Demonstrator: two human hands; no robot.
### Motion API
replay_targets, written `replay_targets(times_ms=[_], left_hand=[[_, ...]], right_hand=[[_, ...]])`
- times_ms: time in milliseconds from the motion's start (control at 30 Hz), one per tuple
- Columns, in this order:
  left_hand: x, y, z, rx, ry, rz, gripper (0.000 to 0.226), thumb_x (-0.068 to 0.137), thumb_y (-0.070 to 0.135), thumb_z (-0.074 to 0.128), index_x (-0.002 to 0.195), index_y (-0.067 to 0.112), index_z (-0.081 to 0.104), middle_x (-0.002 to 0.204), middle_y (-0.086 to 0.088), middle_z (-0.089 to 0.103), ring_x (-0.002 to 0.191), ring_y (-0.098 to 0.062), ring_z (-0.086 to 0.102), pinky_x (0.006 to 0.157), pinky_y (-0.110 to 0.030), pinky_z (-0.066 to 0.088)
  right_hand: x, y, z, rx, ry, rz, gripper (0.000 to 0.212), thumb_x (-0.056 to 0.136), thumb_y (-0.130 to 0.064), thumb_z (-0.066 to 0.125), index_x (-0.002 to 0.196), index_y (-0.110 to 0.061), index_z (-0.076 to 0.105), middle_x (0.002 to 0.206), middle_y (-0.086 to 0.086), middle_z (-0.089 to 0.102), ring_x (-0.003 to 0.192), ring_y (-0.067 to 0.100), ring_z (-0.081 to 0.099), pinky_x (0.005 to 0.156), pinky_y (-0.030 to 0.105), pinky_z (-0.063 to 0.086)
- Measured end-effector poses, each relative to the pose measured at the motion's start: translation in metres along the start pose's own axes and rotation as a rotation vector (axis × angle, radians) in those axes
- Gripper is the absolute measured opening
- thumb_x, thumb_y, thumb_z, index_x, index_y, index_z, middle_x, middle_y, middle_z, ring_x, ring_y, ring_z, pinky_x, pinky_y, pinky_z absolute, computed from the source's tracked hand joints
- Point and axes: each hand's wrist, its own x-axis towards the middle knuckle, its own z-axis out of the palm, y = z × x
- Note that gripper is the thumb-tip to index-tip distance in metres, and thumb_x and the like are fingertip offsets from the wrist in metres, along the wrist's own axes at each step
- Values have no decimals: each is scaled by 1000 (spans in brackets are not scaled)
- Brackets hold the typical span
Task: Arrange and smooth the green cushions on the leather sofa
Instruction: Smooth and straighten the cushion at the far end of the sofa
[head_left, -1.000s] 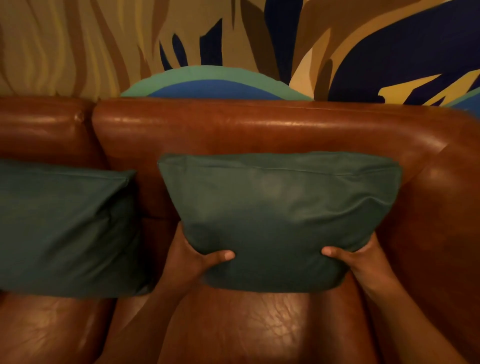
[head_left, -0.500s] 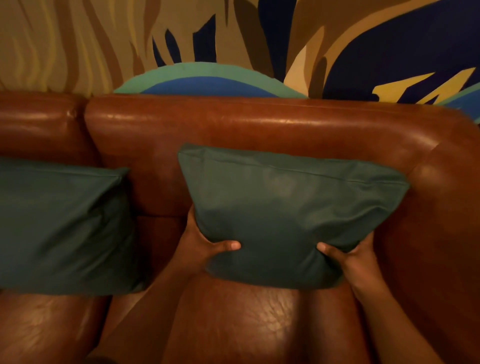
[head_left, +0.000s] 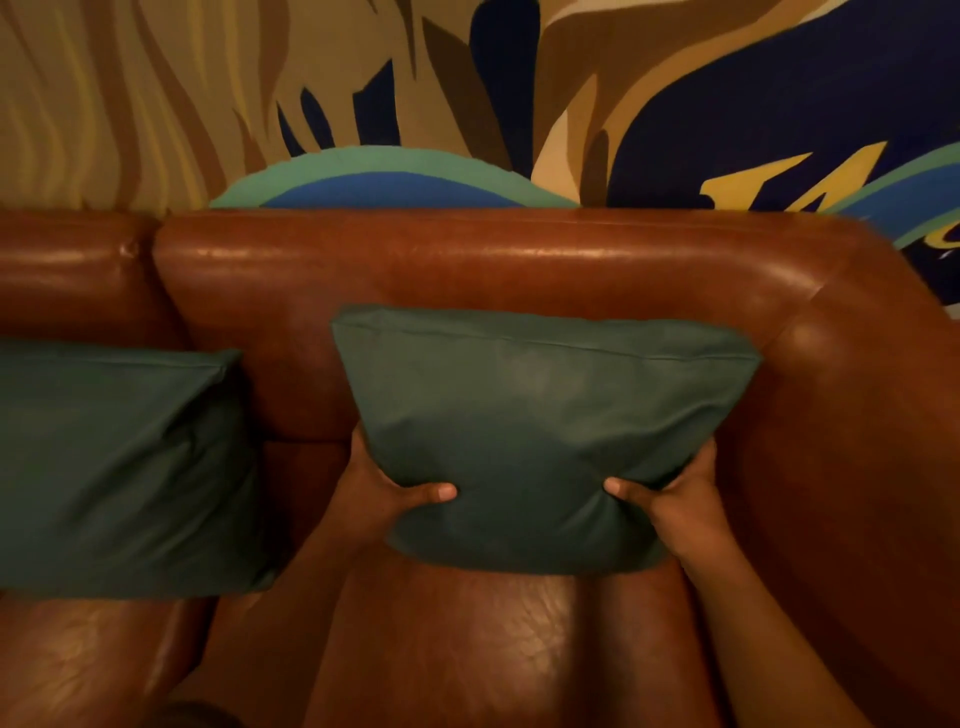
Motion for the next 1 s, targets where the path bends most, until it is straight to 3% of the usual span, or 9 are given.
replay_targets(times_ms=[133,200,267,400,533,600,733,867,1000], left_hand=[[-13,14,-9,-15,47,-11,136,40,48,100,154,25,30,140,24,54,124,14,54,93,-10,50],[-20,27,-9,-3,77,-9,131,42,53,97,152,27,30,137,27,52,119,20,53,93,-9,49],[-28,39,-9,19,89,-45,130,43,60,94,152,28,31,135,25,53,116,20,53,96,-15,49],[-41,51,-12,75,53,-101,133,37,62,98,148,22,36,144,8,54,129,-6,55,109,-36,49],[-40,50,-12,120,13,-155,141,29,57,92,150,11,35,143,5,50,130,-7,49,104,-27,44],[-35,44,-4,149,-13,-164,138,35,54,96,151,11,35,148,-1,52,132,-14,51,105,-29,43],[-31,34,7,193,0,-139,106,62,15,100,149,9,39,148,-7,53,129,-12,50,102,-23,39],[-28,37,3,195,2,-147,111,56,19,103,147,7,40,148,-9,54,136,-24,53,101,-25,41],[-28,40,14,212,-8,-103,130,38,45,104,147,11,42,147,-4,55,135,-20,54,108,-32,45]], right_hand=[[-13,-13,5,-158,75,-34,135,49,-9,102,160,-13,24,160,12,34,148,29,36,126,44,31],[-20,-20,7,-235,132,-29,126,56,1,99,158,-7,27,157,19,33,147,32,34,125,44,30],[-27,-32,6,-275,138,9,120,58,-2,98,157,-4,29,154,22,35,145,37,35,123,46,33],[-37,-51,-7,-282,68,66,117,59,-4,98,155,-6,32,153,20,37,144,34,37,121,39,34],[-24,-57,-19,-136,-58,175,144,22,-39,104,149,-16,40,148,9,51,136,27,52,115,43,45],[-9,-33,-23,-15,-104,215,140,13,-49,105,139,-22,49,140,4,62,126,24,63,107,51,54],[-7,-16,-27,23,-115,191,115,22,-46,107,125,-30,59,129,2,73,118,23,71,101,56,57],[-16,-14,-29,52,-85,166,119,26,-51,107,131,-22,60,127,3,75,117,26,72,101,59,56],[-12,-34,-38,24,-62,139,90,45,-22,104,123,-24,59,123,5,74,113,26,72,102,58,56]])
